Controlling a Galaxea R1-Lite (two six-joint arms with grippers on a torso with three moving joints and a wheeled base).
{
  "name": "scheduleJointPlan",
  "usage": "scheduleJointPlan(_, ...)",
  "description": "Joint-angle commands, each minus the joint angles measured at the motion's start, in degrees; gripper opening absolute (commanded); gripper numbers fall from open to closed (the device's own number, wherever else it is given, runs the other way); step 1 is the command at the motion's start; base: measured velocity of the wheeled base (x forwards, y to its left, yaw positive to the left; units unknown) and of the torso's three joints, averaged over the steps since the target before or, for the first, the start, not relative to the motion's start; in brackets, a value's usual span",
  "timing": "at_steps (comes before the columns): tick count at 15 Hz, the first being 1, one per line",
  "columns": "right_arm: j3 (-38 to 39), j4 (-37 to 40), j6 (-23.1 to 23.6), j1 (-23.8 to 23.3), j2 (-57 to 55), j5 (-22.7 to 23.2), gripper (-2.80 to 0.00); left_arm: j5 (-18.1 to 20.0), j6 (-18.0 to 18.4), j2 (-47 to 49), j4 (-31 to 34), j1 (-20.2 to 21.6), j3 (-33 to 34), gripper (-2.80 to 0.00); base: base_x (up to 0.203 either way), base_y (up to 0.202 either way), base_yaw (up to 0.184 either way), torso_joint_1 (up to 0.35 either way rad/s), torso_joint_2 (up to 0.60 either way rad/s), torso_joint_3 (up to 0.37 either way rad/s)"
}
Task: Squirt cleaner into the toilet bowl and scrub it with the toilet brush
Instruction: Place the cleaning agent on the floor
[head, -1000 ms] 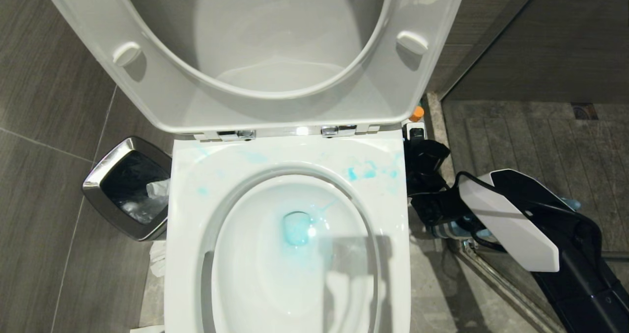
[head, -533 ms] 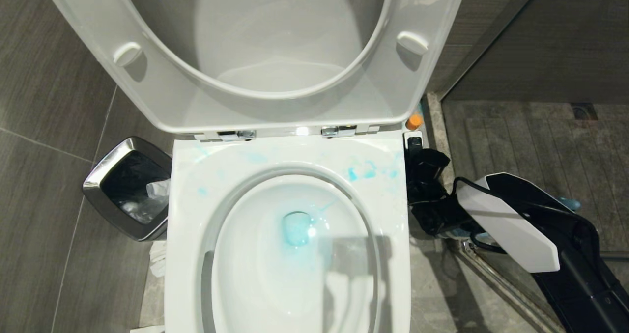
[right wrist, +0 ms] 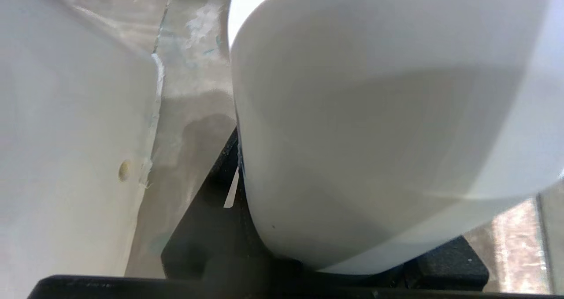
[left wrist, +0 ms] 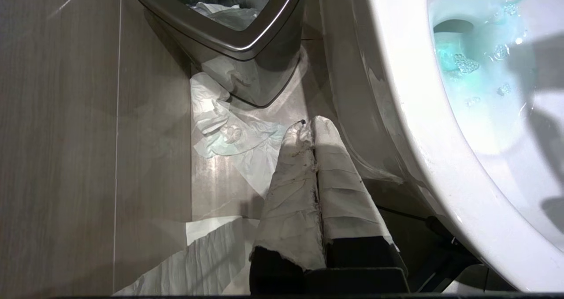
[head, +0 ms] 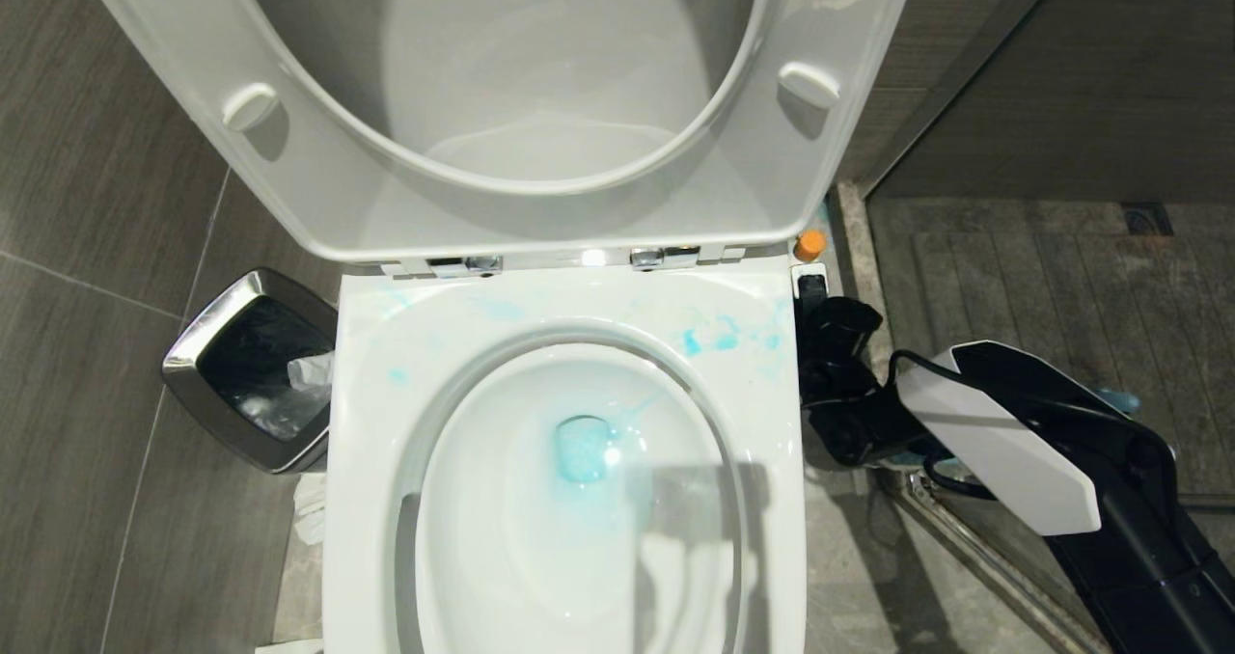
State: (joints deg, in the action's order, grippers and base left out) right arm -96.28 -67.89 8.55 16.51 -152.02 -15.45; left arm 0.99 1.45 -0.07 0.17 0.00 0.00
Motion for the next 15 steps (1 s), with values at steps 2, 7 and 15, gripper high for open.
scheduleJointPlan(2,0.51,-0.67,0.07,0.02,0.33,0.68,-2.80,0.07,-0.04,0.07,0.01,0.00,0.09,-2.80,0.000,0.000,0.000,0.000,0.00,0.000)
scheduleJointPlan(7,3.38,-2.69,-0.02,0.02,0.41,0.78,-2.80,0.07,-0.01,0.07,0.01,0.00,0.09,-2.80,0.000,0.000,0.000,0.000,0.00,0.000)
scheduleJointPlan(15,4.00,-2.60,-0.02,-0.07,0.23,0.78,-2.80,0.07,0.04,0.07,0.01,0.00,0.09,-2.80,0.000,0.000,0.000,0.000,0.00,0.000)
